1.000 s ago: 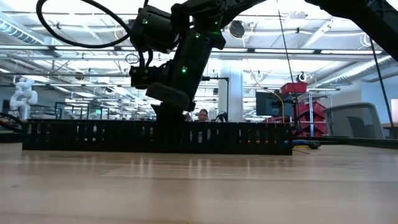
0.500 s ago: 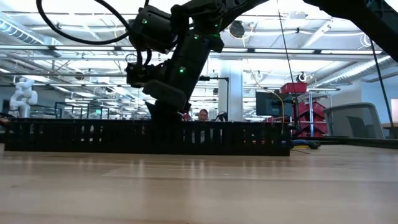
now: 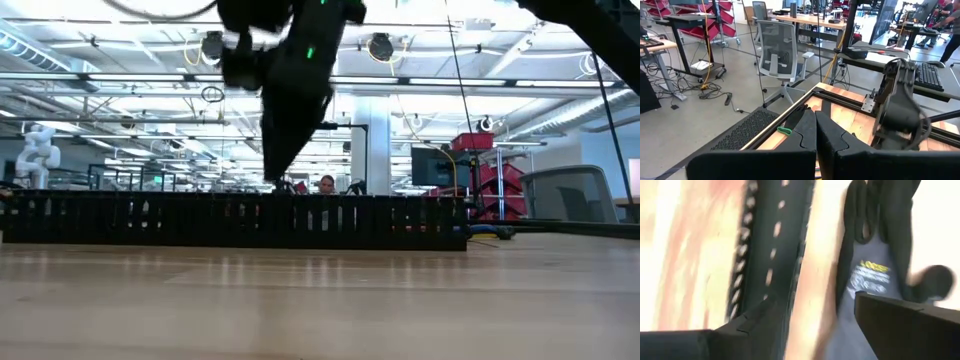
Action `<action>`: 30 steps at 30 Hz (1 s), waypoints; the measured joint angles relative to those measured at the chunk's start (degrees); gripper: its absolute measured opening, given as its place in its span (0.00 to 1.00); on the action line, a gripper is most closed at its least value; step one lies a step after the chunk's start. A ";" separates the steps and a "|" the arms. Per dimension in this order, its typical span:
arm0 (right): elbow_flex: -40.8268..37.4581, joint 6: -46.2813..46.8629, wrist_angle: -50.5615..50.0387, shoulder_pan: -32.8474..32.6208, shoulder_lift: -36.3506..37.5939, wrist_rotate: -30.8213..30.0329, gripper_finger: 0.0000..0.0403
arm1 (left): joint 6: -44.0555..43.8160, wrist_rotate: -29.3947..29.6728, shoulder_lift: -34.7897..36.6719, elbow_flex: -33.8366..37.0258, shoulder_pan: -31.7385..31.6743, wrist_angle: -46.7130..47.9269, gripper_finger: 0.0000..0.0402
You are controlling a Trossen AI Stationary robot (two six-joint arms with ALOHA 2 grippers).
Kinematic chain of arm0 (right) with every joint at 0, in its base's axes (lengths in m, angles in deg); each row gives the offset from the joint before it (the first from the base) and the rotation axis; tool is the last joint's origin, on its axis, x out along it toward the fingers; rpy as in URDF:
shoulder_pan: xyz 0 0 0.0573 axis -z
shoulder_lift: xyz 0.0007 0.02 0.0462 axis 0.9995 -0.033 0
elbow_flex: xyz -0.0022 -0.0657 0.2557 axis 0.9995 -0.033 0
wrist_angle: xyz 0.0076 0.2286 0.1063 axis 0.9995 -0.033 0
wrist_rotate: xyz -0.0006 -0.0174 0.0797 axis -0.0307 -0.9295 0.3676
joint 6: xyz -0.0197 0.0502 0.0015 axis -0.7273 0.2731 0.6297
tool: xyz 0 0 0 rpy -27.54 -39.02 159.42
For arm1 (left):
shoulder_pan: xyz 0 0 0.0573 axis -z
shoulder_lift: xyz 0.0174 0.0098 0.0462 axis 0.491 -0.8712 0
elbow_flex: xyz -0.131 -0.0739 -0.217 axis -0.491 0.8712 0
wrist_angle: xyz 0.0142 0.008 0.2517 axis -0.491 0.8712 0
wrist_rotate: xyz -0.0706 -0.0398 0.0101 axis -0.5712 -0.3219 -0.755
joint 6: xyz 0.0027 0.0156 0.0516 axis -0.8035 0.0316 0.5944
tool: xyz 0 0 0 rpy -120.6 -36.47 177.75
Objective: Ziptie cables
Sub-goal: Put the zip tied cable wires into the black cable duct
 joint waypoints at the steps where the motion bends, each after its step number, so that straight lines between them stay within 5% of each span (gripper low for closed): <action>1: 2.12 -1.96 -2.63 0.00 0.03 0.25 0.61 | 0.04 0.00 0.00 0.00 -0.01 0.00 0.00; 7: 16.37 -7.24 -17.90 0.77 0.60 -8.23 0.62 | 0.04 0.00 0.00 0.00 0.00 0.06 0.00; 13: 7.42 7.07 -30.47 5.42 14.56 -12.81 0.62 | -0.33 0.00 0.00 0.02 -0.01 1.45 0.00; 22: -21.10 21.70 -27.55 3.47 35.31 -13.37 0.62 | -0.42 -1.60 -1.22 1.73 0.01 1.75 0.00; 30: -51.51 25.40 -4.45 3.13 43.24 -9.68 0.62 | -2.05 -0.72 -3.15 4.09 -0.61 1.45 0.00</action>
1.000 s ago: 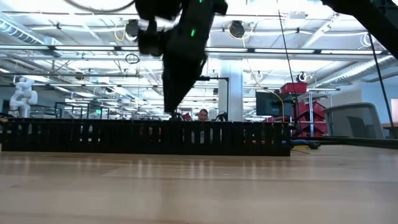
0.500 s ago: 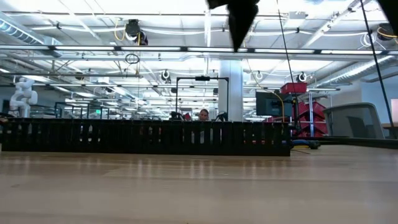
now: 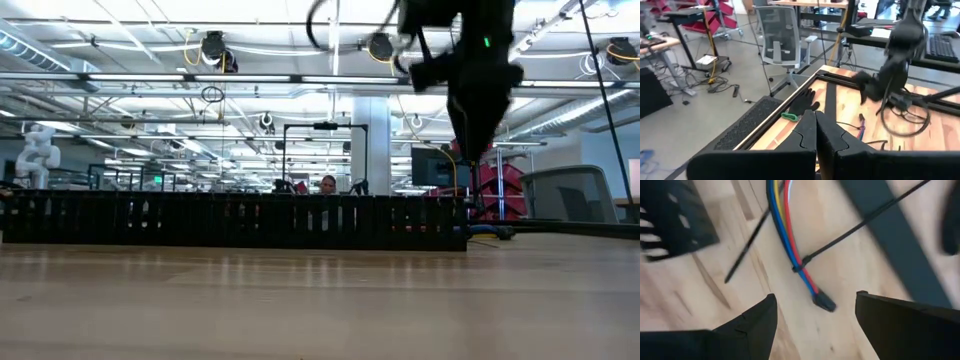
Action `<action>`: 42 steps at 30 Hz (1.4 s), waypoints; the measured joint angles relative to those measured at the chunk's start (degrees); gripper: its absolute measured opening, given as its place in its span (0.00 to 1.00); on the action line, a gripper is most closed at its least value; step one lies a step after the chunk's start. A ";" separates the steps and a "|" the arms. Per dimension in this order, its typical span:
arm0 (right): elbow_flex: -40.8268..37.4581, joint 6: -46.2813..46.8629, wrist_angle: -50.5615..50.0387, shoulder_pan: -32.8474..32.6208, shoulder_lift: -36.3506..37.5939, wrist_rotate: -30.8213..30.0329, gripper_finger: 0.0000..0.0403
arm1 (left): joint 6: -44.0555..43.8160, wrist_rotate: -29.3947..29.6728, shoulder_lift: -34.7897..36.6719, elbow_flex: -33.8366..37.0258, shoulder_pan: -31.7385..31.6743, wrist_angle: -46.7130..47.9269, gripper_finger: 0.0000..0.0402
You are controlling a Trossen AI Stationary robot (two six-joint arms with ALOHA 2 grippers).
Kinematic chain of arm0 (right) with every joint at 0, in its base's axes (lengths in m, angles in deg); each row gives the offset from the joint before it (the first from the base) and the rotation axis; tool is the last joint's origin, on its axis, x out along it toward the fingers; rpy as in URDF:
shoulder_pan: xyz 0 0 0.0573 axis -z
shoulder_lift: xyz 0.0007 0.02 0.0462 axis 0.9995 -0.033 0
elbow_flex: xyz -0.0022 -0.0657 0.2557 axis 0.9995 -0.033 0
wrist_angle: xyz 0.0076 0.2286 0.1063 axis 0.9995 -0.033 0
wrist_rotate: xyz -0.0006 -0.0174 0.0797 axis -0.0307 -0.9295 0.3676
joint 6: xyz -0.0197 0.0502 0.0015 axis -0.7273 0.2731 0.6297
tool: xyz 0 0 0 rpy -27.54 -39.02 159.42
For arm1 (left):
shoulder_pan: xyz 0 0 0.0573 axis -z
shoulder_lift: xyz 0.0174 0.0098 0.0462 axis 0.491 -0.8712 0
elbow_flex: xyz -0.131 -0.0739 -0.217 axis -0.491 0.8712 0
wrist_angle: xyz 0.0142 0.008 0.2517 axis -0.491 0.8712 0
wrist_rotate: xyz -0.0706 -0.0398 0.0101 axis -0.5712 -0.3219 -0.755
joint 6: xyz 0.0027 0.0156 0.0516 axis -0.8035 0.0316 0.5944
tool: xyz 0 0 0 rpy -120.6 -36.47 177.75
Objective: Ziptie cables
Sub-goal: Put the zip tied cable wires into the black cable duct
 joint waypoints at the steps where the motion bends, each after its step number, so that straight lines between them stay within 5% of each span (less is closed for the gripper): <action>1: -2.56 -0.06 2.16 0.37 0.05 1.02 0.62 | -1.10 0.08 -0.19 0.00 -0.30 0.10 0.00; 7: -12.49 -4.60 6.63 1.29 0.10 4.37 0.62 | -3.32 0.27 -1.80 0.00 -1.80 0.72 0.00; 20: -15.13 -19.00 14.31 4.85 0.06 0.18 0.62 | -4.49 0.76 -2.29 0.00 -4.56 1.98 0.00; 34: -23.23 -23.57 23.75 8.65 0.11 6.69 0.62 | -6.00 0.76 -2.29 0.00 -4.54 1.98 0.00; 42: -25.94 -19.70 30.13 8.64 0.32 8.25 0.43 | -6.02 1.09 -2.29 0.00 -4.56 1.98 0.00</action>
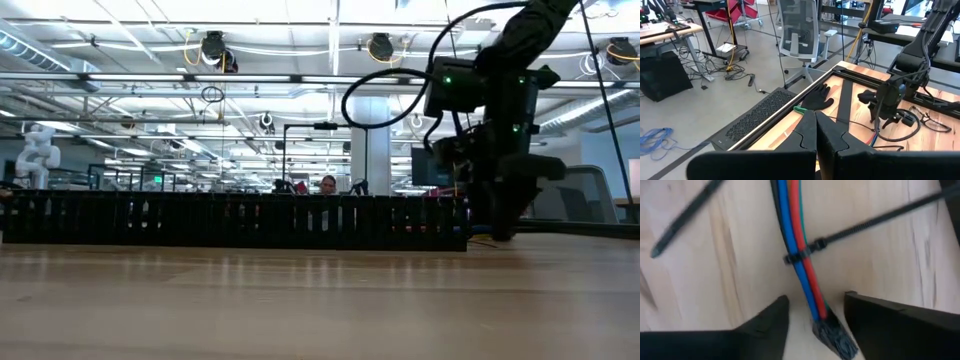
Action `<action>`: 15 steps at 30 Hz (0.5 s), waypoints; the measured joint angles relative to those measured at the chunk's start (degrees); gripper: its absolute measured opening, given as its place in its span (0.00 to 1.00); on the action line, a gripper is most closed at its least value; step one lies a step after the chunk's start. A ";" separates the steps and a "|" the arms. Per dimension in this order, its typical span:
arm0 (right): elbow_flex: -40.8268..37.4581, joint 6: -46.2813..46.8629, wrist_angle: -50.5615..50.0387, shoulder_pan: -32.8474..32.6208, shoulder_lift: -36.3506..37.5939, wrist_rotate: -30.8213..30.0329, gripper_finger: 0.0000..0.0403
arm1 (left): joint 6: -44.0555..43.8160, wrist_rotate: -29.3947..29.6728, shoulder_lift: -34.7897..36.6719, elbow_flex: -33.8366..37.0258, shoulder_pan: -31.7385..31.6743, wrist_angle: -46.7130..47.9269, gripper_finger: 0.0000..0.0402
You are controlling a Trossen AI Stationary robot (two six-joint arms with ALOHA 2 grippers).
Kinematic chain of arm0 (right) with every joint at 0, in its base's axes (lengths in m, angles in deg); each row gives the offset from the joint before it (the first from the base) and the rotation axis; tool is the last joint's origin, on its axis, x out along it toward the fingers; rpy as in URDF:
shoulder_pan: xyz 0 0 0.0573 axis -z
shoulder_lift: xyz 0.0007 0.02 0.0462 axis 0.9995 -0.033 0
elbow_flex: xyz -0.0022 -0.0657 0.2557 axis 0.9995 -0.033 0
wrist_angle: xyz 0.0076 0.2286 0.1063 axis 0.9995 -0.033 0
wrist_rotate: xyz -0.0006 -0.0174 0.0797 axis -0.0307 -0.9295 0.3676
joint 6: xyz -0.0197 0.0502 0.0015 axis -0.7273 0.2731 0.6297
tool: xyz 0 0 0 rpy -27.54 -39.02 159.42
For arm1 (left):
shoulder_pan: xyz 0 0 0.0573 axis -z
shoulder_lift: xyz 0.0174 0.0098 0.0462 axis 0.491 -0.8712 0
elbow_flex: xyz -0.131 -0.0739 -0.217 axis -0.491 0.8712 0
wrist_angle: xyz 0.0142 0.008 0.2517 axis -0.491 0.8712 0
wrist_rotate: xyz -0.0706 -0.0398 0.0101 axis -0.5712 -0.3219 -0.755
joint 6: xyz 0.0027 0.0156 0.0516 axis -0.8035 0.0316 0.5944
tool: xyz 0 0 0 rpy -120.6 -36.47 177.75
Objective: Ziptie cables
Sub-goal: Put the zip tied cable wires into the black cable duct
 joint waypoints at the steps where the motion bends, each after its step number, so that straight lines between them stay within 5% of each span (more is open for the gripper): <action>1: -0.01 0.00 0.28 -0.17 -0.04 0.05 0.38 | 0.01 0.21 0.00 0.00 0.00 -0.02 0.00; 7: -0.82 2.03 1.13 -0.36 -0.27 0.24 0.05 | -0.01 1.59 0.00 0.00 0.00 -0.02 0.00; 15: 0.18 11.08 -1.40 -0.21 0.88 2.96 0.04 | -0.01 3.24 0.00 0.00 0.02 -0.26 0.00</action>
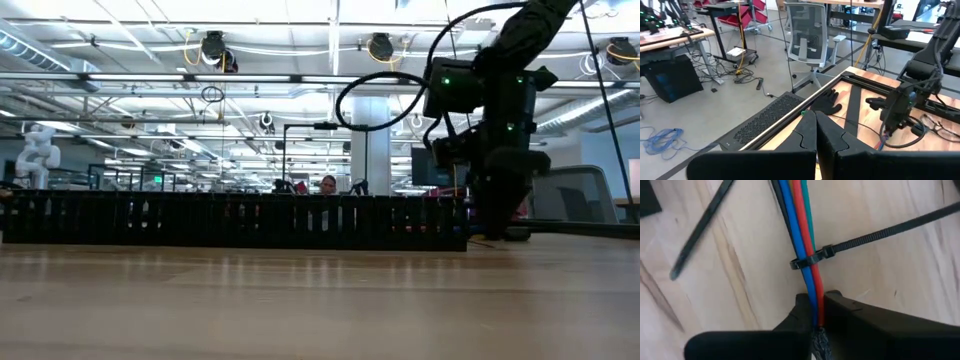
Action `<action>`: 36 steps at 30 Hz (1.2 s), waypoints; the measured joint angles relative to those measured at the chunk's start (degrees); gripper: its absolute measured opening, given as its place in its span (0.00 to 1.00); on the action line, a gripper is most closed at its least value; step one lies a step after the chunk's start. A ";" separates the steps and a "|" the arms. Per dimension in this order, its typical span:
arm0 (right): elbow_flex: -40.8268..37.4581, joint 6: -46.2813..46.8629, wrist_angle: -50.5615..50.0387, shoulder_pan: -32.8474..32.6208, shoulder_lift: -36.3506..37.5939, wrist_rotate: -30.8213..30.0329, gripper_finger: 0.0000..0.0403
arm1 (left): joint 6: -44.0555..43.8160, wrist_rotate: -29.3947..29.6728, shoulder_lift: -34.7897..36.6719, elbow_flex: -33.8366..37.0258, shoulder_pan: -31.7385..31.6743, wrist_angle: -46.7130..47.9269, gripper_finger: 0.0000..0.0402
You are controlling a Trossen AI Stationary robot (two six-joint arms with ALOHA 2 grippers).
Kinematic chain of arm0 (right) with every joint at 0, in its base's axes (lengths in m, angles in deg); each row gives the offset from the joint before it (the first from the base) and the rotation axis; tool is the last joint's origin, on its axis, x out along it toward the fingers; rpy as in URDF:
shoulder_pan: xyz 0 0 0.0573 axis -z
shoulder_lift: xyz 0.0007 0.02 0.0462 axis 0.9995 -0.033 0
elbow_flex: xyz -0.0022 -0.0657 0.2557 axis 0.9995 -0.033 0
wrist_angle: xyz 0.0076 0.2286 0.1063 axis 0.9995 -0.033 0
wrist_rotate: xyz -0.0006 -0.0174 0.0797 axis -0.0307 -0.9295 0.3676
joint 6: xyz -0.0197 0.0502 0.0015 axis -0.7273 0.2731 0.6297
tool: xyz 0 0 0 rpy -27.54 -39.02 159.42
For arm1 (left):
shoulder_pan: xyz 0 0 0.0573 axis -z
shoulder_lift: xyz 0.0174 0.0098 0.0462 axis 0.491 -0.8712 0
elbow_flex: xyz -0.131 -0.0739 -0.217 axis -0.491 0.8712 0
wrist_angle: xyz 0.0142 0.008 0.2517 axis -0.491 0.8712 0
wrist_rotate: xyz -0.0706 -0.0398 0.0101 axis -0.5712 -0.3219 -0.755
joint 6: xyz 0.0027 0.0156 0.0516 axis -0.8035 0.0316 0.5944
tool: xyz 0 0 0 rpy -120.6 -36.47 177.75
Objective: Ziptie cables
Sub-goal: Put the zip tied cable wires into the black cable duct
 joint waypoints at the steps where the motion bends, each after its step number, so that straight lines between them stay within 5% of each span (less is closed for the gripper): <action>1: 0.49 1.10 -0.73 -0.25 0.36 0.11 0.04 | 0.00 0.35 0.00 0.00 0.00 0.02 0.00; 14: 13.98 4.77 -12.34 -0.79 8.30 0.74 0.04 | 1.80 -0.71 -2.87 -0.02 -4.10 -1.49 0.00; 22: 19.87 3.87 -12.77 -0.78 8.52 0.34 0.04 | 25.10 -27.10 -13.70 1.00 -19.40 -9.88 0.14; 28: 22.00 2.38 -12.18 -0.76 8.53 0.32 0.04 | 45.74 -33.48 -25.21 0.95 -30.67 -18.16 0.31; 36: 24.50 0.65 -11.69 -0.06 8.54 -1.07 0.04 | 46.99 -59.22 -37.41 -2.10 -37.45 -19.62 0.40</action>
